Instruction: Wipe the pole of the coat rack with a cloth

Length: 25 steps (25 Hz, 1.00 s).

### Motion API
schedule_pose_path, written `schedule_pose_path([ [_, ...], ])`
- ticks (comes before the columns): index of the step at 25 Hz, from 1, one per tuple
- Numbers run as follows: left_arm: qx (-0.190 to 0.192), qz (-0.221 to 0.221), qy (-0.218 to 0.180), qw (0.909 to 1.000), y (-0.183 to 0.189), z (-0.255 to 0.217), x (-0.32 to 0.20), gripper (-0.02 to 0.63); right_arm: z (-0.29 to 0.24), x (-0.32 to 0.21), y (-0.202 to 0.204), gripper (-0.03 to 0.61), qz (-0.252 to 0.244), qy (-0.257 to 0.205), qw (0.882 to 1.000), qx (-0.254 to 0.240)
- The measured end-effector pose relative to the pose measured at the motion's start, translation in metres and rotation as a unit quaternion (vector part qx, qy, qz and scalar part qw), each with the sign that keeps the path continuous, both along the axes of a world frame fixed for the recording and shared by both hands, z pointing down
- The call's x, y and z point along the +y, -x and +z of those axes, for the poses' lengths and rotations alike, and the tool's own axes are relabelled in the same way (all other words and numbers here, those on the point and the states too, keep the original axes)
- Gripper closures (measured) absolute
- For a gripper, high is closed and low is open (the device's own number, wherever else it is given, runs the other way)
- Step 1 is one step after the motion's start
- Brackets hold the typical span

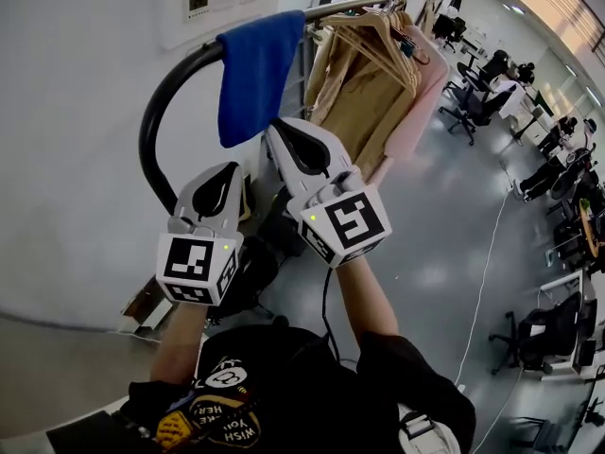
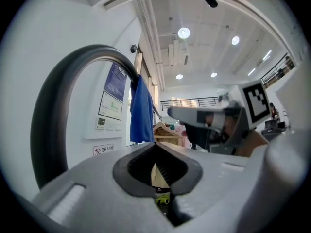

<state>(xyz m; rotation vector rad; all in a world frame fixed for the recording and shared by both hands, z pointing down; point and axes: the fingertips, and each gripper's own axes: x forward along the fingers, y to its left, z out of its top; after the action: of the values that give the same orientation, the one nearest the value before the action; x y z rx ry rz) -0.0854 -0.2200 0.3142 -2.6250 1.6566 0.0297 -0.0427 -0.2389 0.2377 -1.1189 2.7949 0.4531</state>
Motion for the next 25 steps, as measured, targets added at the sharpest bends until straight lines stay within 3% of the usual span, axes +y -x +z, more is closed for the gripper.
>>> schedule_pose_path([
  [4, -0.004, 0.01, 0.007, 0.9999, -0.007, 0.016, 0.015, 0.612, 0.081, 0.009, -0.024, 0.577, 0.031, 0.11, 0.993, -0.023],
  [7, -0.004, 0.014, -0.01, 0.9998, -0.014, 0.025, 0.027, 0.612, 0.115, 0.019, -0.04, 0.577, 0.054, 0.154, 0.986, -0.031],
  [9, 0.0, 0.014, -0.01, 0.9999, -0.018, 0.038, 0.036, 0.612, 0.131, 0.028, -0.046, 0.577, 0.065, 0.169, 0.983, -0.027],
  [16, 0.003, 0.028, 0.046, 0.9985, -0.028, 0.083, 0.056, 0.612, 0.172, 0.056, -0.048, 0.577, 0.06, 0.221, 0.973, -0.029],
  [25, -0.002, 0.024, 0.04, 0.9989, -0.022, 0.075, 0.071, 0.612, 0.169, 0.075, -0.039, 0.577, 0.076, 0.211, 0.974, -0.016],
])
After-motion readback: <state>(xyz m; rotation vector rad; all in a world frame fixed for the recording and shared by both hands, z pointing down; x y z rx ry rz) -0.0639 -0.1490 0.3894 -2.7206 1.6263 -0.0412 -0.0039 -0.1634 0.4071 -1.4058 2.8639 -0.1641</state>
